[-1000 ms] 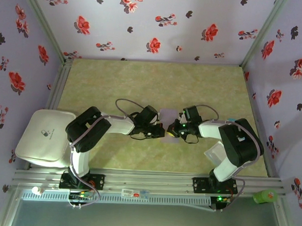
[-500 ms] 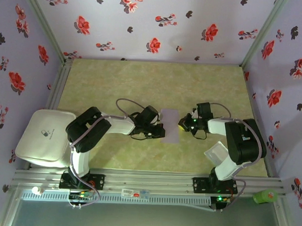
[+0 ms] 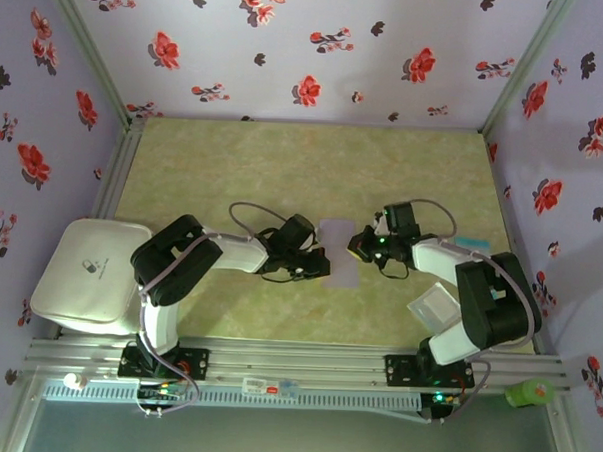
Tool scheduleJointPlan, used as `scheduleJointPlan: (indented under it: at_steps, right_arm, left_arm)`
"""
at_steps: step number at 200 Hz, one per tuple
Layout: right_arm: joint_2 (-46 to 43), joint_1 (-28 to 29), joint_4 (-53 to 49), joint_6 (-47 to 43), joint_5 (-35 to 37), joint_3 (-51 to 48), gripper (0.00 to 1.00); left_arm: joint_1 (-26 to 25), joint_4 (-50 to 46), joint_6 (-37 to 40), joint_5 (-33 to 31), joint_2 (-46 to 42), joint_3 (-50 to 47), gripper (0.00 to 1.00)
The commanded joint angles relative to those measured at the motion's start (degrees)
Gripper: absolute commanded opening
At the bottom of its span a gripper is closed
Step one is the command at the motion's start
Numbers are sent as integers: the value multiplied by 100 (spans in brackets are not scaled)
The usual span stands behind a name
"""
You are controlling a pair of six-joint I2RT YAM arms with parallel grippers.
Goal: Fold a paper plane with a square sheet of paper (pick it up from the middle)
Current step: Fold the triangle a second time at the center of the table.
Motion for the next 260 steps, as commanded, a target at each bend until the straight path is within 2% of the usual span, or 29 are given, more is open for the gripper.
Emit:
scheduleJointPlan:
  at_steps: [1,21,47,77,149,194,260]
  right_arm:
    - [276,57,206,146,-28,-90,2]
    - [445,46,114,30,102,-47,1]
    - [612,40,-525,-325,377,61,0]
    - [685,31,-438,-363,309,-64,0]
    - [654,31,-410,-264,355,-64,0]
    - [674,22,-466,-278,417,-89,0]
    - [700,-22,-579,-368,487,-66,0]
  left_arm:
    - [-86,-69,-296,-120,-14,-302,0]
    - [-83,-68,-274,-90,-73,-295,0]
    - [-92,-170,-276,21,-352,-96,0]
    - [-92,-624,-19,138,-441,454,0]
    - [-96,-728,64,224,430,1119,0]
    - [-125,-1045,222,257,451,904,0]
    - [-171,-1810,772,229,-207,237,2]
